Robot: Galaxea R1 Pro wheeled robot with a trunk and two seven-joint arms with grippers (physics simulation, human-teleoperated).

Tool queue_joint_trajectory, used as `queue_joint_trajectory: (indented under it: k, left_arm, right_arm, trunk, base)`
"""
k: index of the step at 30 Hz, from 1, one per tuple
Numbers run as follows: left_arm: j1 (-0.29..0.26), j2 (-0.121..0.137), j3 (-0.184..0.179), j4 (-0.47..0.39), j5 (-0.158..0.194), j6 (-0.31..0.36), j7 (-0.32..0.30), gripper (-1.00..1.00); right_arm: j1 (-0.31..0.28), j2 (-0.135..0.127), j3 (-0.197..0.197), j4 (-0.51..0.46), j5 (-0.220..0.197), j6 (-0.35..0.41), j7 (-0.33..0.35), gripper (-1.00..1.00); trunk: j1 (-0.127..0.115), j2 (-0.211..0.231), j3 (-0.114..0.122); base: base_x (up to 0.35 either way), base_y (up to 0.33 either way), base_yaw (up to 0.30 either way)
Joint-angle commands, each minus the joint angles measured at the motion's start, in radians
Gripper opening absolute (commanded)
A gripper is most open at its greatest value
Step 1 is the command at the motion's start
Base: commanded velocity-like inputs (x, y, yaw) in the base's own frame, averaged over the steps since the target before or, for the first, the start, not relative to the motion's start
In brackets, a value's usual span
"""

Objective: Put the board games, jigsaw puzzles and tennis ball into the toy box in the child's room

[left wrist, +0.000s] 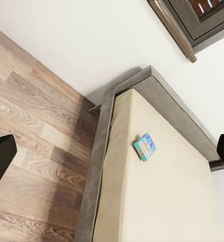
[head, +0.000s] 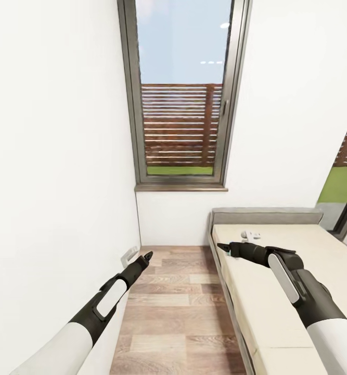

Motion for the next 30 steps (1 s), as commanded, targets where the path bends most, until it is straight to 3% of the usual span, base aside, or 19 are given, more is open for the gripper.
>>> queue_joint_trajectory:
  k: [1, 30]
  left_arm:
    - [-0.001, 0.000, -0.001, -0.001, 0.009, 0.002, 0.001, 1.00]
    - [-0.001, 0.000, -0.001, -0.001, 0.009, 0.003, 0.001, 1.00]
  right_arm:
    - [-0.001, -0.001, 0.001, -0.002, 0.000, 0.004, 0.002, 1.00]
    - [0.001, 0.000, 0.001, -0.009, 0.000, 0.004, 0.002, 1.00]
  trunk:
    - [0.001, -0.002, -0.002]
    - [0.001, -0.002, -0.002]
  base:
    - [0.211, 0.000, 0.000]
    - [0.211, 0.000, 0.000]
